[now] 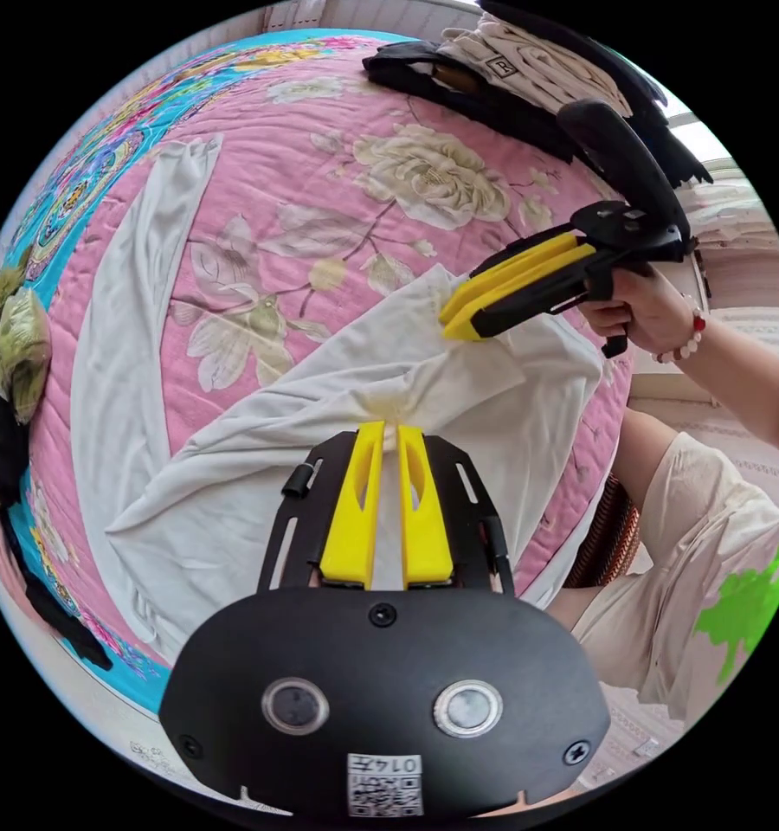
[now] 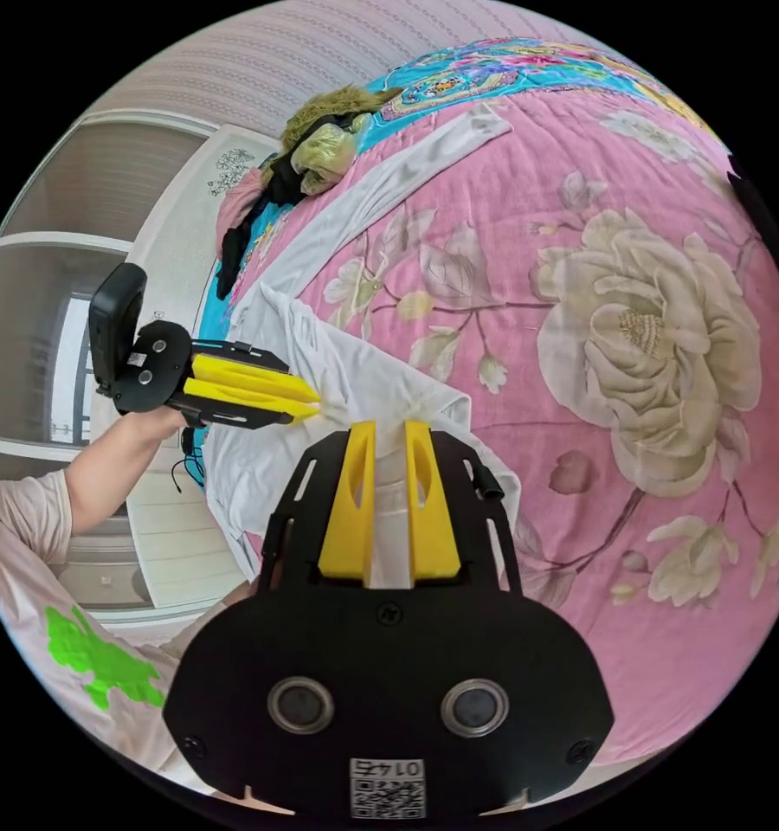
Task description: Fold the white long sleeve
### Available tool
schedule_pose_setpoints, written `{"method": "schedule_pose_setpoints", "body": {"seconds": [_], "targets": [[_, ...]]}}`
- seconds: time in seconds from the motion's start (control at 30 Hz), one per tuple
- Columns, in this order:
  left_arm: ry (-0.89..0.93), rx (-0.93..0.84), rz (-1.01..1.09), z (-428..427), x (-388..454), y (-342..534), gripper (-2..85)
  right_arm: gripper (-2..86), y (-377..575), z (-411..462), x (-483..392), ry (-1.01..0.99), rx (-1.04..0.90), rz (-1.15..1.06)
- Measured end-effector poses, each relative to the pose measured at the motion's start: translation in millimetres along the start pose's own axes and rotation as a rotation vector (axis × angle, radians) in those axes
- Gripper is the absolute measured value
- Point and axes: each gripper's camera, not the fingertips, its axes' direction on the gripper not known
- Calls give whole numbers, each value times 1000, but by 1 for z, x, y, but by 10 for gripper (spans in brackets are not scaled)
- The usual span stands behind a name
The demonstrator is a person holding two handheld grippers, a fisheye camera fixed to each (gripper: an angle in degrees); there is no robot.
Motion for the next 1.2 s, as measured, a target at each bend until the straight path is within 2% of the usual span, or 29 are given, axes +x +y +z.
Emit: {"method": "schedule_pose_setpoints", "body": {"seconds": [0.2, 0.3, 0.43, 0.57, 0.7, 0.8, 0.87, 0.93, 1.1, 1.2], "targets": [[98, 37, -71, -7, -6, 2, 12, 5, -20, -17, -14, -29, 46, 13], [169, 98, -117, -16, -11, 6, 6, 2, -31, -44, -18, -13, 94, 15], [229, 168, -160, -27, -16, 13, -2, 12, -51, -93, -9, -98, 192, 52], [273, 201, -193, -30, -16, 21, -7, 56, -46, -97, -1, -195, 119, 85], [282, 198, -207, -29, -12, 30, -8, 103, -39, -83, -15, -183, 53, 39], [275, 189, -214, -27, -9, 36, -8, 118, -49, -70, -37, -83, -5, -27], [278, 182, -218, -26, -8, 40, -9, 87, -57, -62, -44, -35, -39, -24], [282, 173, -225, -24, -7, 44, -9, 31, -65, -76, -53, -60, 18, -45], [297, 215, -237, -31, -5, 57, -10, 16, -110, -144, -56, -99, 153, -47], [319, 257, -253, -35, -6, 63, -10, 18, -169, -168, -46, -67, 104, -40]]}}
